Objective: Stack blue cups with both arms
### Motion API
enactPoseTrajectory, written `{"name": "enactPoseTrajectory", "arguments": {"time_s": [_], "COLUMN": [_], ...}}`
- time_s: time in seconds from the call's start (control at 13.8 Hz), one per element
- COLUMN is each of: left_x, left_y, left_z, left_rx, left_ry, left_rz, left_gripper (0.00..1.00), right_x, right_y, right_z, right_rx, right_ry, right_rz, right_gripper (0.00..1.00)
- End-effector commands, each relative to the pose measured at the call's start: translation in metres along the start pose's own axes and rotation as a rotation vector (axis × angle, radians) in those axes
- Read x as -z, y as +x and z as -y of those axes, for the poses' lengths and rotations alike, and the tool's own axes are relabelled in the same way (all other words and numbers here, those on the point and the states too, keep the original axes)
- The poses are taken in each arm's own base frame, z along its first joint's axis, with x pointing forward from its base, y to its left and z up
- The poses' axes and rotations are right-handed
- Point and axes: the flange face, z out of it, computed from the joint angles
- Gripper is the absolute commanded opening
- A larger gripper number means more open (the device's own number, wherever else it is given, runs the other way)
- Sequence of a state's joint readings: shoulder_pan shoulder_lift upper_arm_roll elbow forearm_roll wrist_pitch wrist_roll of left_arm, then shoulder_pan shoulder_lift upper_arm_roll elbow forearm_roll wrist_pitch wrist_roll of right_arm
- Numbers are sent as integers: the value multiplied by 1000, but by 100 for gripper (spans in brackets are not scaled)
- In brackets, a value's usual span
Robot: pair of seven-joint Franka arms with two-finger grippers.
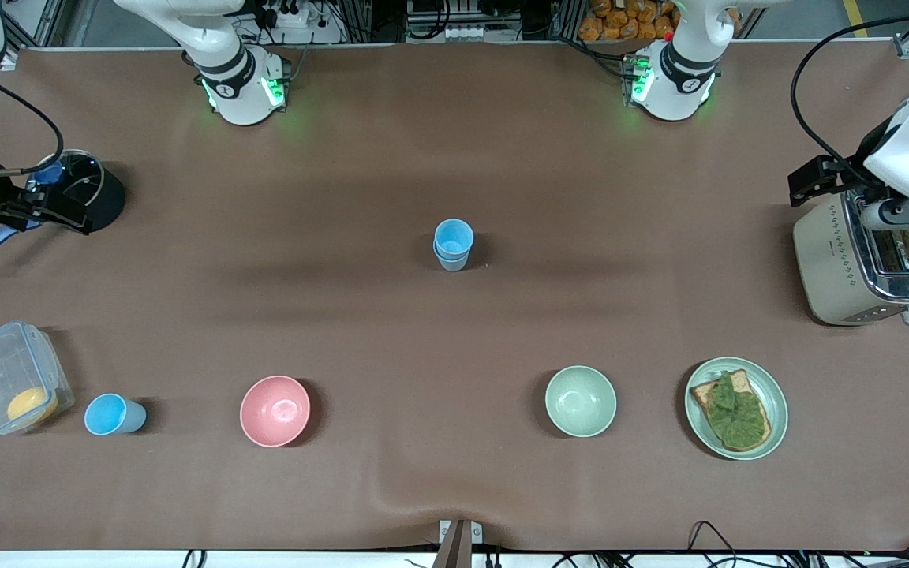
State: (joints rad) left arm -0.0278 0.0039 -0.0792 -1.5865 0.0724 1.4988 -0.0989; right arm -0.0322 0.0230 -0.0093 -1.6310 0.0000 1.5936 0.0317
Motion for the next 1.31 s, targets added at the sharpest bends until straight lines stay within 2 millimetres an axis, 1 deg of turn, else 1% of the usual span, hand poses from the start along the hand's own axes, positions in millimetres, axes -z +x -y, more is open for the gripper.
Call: {"name": "enactPoseTrajectory", "arguments": {"time_s": [0.0, 0.29, 0.51, 0.73, 0.87, 0.94, 1.23], "left_x": [4, 1, 2, 0, 3, 2, 6], "left_y": [-10, -11, -12, -10, -13, -12, -15], "left_z": [-4, -5, -7, -19, -20, -17, -23], "left_rx": [9, 36, 41, 23, 15, 17, 8], "left_ry": [-19, -26, -27, -26, -26, -26, -25], "left_rz": [5, 40, 37, 32, 27, 29, 22], "left_gripper": [100, 100, 100, 100, 100, 100, 100], "right_x": [6, 6, 5, 12, 12, 11, 9], "right_y": [-7, -8, -8, -8, -8, -9, -10], "right_z": [1, 1, 1, 15, 17, 16, 15], "right_rx": [-13, -14, -14, 7, -5, -10, -11], "right_ry": [13, 12, 12, 10, 10, 9, 10], "right_rz": [-2, 3, 5, -9, -6, -3, 14], "right_gripper": [100, 100, 100, 100, 100, 100, 100]}}
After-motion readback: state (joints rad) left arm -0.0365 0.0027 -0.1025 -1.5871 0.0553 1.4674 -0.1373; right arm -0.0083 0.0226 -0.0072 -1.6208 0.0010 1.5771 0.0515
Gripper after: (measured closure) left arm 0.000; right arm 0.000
